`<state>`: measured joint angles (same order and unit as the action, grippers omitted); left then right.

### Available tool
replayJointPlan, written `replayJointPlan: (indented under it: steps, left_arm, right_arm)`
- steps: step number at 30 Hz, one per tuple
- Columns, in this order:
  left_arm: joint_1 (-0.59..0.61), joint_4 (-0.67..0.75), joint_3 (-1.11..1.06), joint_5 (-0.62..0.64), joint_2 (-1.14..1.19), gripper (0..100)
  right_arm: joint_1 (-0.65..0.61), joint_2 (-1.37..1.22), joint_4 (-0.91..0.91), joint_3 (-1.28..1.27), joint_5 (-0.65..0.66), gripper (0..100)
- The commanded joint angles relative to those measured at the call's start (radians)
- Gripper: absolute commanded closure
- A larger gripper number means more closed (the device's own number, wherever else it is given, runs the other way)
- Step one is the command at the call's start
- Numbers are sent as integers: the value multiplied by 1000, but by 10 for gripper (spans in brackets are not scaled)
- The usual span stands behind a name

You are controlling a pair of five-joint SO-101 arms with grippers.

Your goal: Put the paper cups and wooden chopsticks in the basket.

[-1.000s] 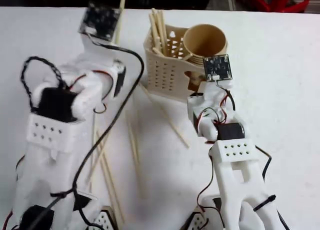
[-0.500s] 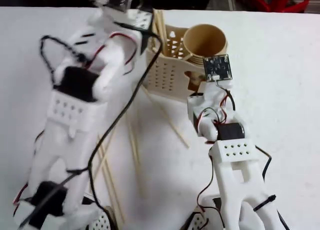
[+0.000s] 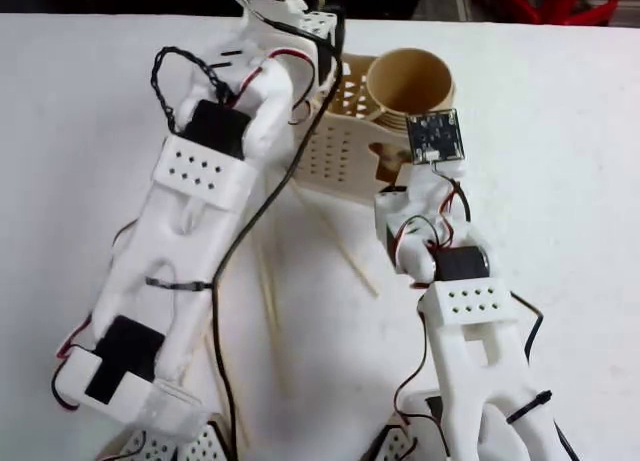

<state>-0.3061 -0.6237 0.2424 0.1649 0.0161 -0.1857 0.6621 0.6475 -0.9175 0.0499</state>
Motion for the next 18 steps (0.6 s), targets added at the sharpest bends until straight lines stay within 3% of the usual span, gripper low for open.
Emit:
replayJointPlan:
  steps: [1, 11, 18]
  left_arm:
    - [4, -63, 66, 37, -16, 836]
    - [16, -468, 157, -149, -213, 839]
    - [134, -721, 157, -184, -358, 839]
  right_arm:
    - [12, 38, -19, 12, 2, 978]
    - [12, 38, -18, 12, 0, 980]
    - [5, 38, -15, 12, 0, 980]
